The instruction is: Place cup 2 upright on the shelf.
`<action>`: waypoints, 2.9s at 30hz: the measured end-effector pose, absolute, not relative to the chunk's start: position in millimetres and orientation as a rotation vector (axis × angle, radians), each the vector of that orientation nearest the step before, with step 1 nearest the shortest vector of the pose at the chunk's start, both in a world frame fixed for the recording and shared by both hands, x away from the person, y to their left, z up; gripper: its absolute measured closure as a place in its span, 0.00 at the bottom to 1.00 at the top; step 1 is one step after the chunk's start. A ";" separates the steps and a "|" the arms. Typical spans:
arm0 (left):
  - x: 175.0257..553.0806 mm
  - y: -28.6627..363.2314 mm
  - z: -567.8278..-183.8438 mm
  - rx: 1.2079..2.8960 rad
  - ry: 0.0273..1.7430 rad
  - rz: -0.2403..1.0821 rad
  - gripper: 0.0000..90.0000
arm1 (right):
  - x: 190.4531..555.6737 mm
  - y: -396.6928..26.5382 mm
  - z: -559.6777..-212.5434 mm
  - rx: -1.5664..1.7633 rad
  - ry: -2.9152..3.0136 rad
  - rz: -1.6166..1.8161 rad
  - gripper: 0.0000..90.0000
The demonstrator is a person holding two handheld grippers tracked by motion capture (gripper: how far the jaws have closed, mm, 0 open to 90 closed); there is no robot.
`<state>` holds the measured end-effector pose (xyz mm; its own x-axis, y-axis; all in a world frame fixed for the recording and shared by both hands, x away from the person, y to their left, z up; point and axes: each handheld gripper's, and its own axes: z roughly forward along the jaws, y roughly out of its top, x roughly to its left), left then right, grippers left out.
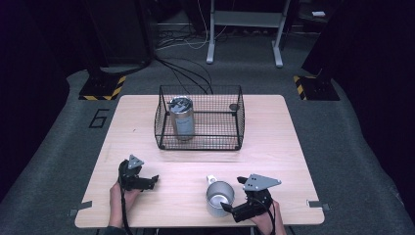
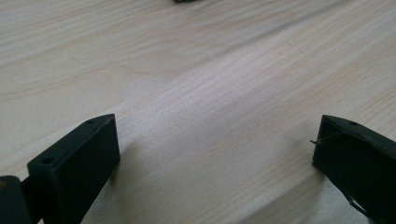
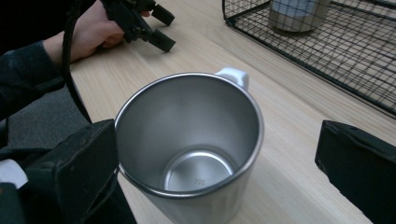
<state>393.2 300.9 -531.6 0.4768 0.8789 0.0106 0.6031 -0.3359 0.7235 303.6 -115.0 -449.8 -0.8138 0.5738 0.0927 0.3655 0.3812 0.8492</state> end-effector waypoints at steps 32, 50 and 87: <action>393.2 301.1 -531.5 2.066 1.220 0.535 0.00 | 305.9 -78.4 -472.2 0.804 2.465 1.307 0.06; 393.1 301.1 -531.3 2.067 1.222 0.531 0.00 | 309.8 -85.2 -463.1 0.803 2.411 1.319 0.06; 393.3 301.1 -531.9 2.061 1.221 0.537 0.00 | 351.5 -102.0 -427.3 0.858 2.316 1.322 0.06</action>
